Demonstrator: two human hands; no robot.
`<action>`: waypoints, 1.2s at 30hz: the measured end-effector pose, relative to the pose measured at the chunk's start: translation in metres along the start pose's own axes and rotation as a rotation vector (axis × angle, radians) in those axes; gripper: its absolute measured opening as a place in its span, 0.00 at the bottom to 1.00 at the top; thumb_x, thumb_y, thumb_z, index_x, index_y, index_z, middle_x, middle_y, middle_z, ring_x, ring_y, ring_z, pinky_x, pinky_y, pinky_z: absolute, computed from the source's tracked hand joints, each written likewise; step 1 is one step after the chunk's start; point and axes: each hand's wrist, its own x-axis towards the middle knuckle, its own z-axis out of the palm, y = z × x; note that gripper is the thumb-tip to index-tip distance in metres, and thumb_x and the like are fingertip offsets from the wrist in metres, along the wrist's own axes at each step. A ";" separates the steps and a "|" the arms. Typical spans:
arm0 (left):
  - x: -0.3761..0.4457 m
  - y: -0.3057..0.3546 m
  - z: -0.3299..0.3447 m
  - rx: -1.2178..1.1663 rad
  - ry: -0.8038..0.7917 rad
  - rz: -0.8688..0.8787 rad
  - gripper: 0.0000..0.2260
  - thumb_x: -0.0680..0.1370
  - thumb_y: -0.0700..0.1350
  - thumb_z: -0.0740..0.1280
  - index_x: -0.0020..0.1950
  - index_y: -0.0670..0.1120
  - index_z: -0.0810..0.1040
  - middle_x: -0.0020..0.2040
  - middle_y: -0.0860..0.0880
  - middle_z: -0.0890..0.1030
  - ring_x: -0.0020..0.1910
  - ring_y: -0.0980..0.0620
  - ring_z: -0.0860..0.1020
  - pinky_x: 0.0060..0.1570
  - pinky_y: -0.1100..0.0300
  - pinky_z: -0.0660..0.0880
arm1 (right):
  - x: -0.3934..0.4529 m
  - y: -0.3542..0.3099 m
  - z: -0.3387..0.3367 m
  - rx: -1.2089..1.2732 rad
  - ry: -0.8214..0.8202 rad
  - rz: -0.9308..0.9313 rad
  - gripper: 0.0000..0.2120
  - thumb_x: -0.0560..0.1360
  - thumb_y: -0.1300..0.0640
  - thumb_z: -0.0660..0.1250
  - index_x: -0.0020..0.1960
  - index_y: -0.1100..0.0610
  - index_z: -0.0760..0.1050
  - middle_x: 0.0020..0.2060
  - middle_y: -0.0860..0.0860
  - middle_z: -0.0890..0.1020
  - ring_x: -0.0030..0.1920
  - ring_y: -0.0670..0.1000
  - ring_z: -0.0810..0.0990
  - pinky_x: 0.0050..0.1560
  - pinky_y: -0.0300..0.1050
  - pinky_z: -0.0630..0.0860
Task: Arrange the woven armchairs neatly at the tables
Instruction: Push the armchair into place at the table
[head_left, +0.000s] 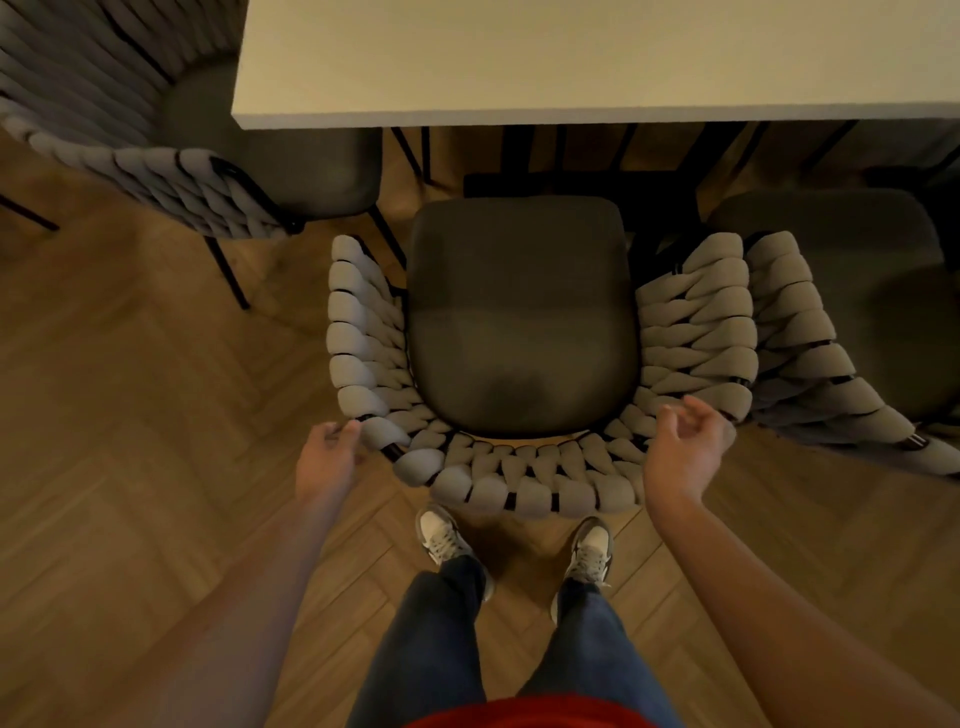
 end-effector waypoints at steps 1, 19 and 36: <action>0.001 -0.002 -0.008 0.011 0.008 0.006 0.19 0.81 0.57 0.63 0.67 0.47 0.72 0.57 0.48 0.78 0.52 0.47 0.81 0.56 0.40 0.78 | -0.012 -0.003 0.008 -0.001 -0.057 0.001 0.14 0.81 0.56 0.63 0.66 0.56 0.71 0.54 0.50 0.79 0.54 0.47 0.78 0.51 0.38 0.74; 0.060 0.021 -0.201 -0.122 0.079 -0.004 0.09 0.81 0.46 0.65 0.43 0.47 0.79 0.46 0.39 0.82 0.43 0.46 0.77 0.42 0.55 0.72 | -0.210 -0.055 0.261 -0.146 -0.761 -0.004 0.10 0.80 0.55 0.65 0.61 0.53 0.74 0.49 0.46 0.79 0.53 0.48 0.79 0.58 0.50 0.77; 0.275 0.119 -0.416 -0.169 0.011 -0.070 0.06 0.82 0.48 0.64 0.50 0.48 0.79 0.49 0.46 0.83 0.50 0.50 0.81 0.47 0.59 0.73 | -0.328 -0.186 0.567 -0.080 -0.837 0.271 0.13 0.81 0.53 0.64 0.64 0.53 0.73 0.53 0.48 0.80 0.54 0.47 0.79 0.58 0.48 0.79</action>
